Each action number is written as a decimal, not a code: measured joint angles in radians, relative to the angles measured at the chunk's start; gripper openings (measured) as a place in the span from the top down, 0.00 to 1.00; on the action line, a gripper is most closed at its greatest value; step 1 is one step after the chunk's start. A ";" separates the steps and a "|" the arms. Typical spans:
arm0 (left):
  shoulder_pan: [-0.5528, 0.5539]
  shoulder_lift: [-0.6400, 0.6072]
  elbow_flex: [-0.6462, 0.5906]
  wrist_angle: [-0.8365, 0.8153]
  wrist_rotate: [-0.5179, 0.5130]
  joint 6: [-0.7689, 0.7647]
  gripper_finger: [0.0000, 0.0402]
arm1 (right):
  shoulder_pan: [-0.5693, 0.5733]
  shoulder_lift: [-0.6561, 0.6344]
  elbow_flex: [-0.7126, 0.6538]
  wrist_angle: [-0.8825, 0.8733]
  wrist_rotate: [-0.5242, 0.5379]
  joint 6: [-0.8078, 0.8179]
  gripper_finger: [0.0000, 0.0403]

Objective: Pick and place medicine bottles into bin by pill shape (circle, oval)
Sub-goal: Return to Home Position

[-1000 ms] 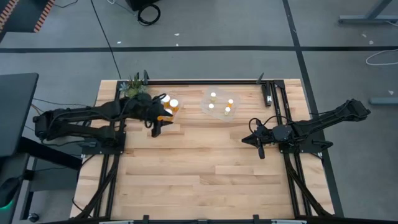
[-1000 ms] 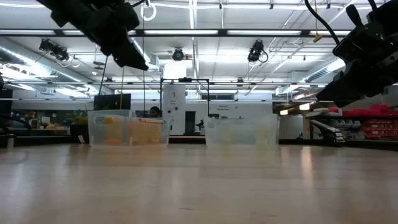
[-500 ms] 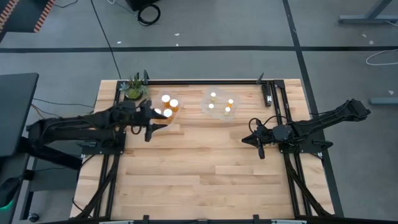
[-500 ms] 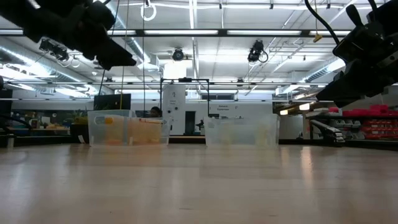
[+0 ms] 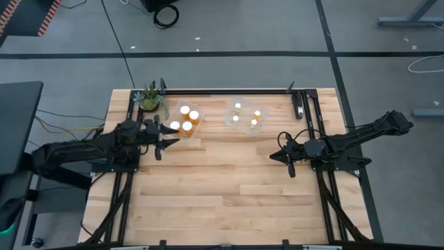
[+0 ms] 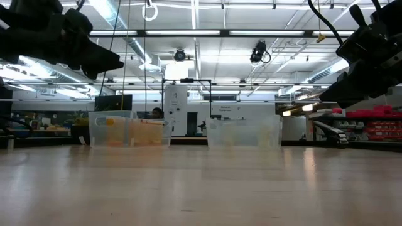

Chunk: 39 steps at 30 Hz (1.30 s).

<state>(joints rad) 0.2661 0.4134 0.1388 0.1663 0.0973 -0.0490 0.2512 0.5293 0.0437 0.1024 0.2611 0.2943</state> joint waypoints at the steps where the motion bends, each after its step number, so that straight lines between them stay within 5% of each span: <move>1: 0.000 -0.022 -0.003 -0.005 -0.008 0.000 0.57 | 0.000 0.000 0.000 0.000 0.000 0.000 0.92; 19: 0.000 -0.268 -0.005 -0.238 -0.145 0.085 0.58 | 0.000 0.000 0.000 0.000 0.000 0.000 0.92; 39: 0.000 -0.298 -0.128 -0.135 -0.147 0.136 0.79 | 0.000 0.000 0.000 0.000 0.000 0.000 0.92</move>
<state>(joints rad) 0.2661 0.1158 0.0105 0.0309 -0.0495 0.0874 0.2510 0.5297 0.0437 0.1024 0.2611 0.2943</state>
